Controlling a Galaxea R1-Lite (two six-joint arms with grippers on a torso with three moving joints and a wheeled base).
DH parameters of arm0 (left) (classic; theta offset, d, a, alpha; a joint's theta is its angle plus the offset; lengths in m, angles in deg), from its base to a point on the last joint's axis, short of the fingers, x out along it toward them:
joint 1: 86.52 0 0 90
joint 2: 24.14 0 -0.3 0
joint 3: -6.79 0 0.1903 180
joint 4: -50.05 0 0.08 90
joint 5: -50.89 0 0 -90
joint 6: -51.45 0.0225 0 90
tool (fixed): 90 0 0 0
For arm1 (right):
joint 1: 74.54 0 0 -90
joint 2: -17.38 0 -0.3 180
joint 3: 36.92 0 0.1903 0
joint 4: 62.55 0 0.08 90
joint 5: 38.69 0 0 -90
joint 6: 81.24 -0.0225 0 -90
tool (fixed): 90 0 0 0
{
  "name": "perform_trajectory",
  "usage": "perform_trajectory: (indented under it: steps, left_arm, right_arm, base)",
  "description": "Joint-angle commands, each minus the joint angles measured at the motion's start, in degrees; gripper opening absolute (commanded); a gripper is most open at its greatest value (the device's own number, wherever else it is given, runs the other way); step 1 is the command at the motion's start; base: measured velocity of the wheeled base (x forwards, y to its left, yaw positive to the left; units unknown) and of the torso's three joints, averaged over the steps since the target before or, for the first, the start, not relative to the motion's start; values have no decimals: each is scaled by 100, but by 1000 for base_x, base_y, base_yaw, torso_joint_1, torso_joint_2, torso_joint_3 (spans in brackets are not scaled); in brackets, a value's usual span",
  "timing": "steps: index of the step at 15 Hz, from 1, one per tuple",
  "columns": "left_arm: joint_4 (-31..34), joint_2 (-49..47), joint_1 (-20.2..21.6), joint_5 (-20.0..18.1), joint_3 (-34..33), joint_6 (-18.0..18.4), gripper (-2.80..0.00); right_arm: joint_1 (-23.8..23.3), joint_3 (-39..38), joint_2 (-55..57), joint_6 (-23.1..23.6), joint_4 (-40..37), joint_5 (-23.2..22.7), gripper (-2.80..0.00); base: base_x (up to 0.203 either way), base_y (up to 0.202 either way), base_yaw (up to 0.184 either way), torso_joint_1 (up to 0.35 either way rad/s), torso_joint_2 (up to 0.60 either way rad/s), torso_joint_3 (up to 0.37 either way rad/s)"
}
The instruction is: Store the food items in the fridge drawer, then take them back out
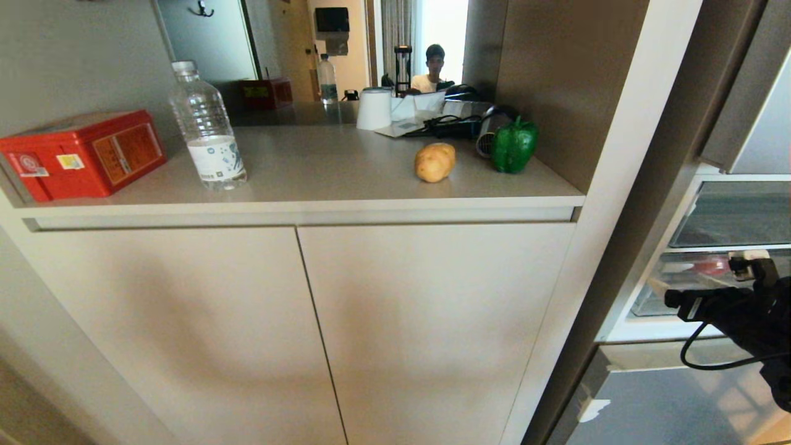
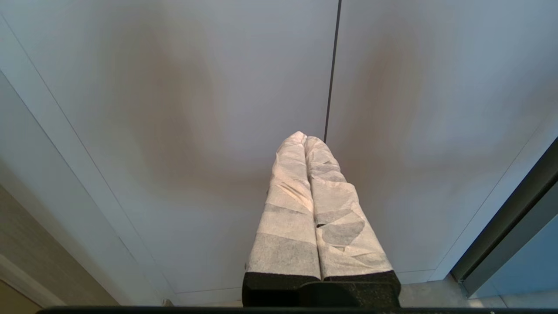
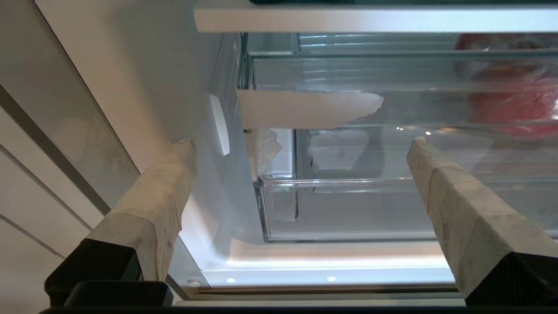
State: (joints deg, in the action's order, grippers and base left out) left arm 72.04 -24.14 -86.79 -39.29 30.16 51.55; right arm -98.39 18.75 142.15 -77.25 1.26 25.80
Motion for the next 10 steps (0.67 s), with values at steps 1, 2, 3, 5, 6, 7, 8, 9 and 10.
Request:
perform_trajectory:
  steps: [1,2,3,5,6,7,8,9,10]
  left_arm:
    - [-3,0,0,1,-62,-1,-280]
    - [-3,0,0,1,-62,-1,-280]
    - [-3,0,0,1,-62,-1,-280]
    - [-3,0,0,1,-62,-1,-280]
    - [-3,0,0,1,-62,-1,-280]
    - [-3,0,0,1,-62,-1,-280]
    - [-3,0,0,1,-62,-1,-280]
    - [-3,0,0,1,-62,-1,-280]
    - [-3,0,0,1,-62,-1,-280]
  right_arm:
    - [-1,16,47,6,49,-15,0]
    - [-5,49,56,6,48,-15,0]
    - [2,85,71,6,45,-15,0]
    - [3,147,123,14,45,-15,0]
    - [3,188,153,14,45,-15,0]
    - [3,206,179,14,45,-15,0]
    - [3,210,192,14,45,-15,0]
    - [3,215,197,14,45,-15,0]
    - [3,221,214,14,45,-15,0]
  base:
    - [0,0,0,0,0,0]
    - [0,0,0,0,0,0]
    - [0,0,0,0,0,0]
    - [0,0,0,0,0,0]
    - [0,0,0,0,0,0]
    - [0,0,0,0,0,0]
    - [0,0,0,0,0,0]
    - [0,0,0,0,0,0]
    - [0,0,0,0,0,0]
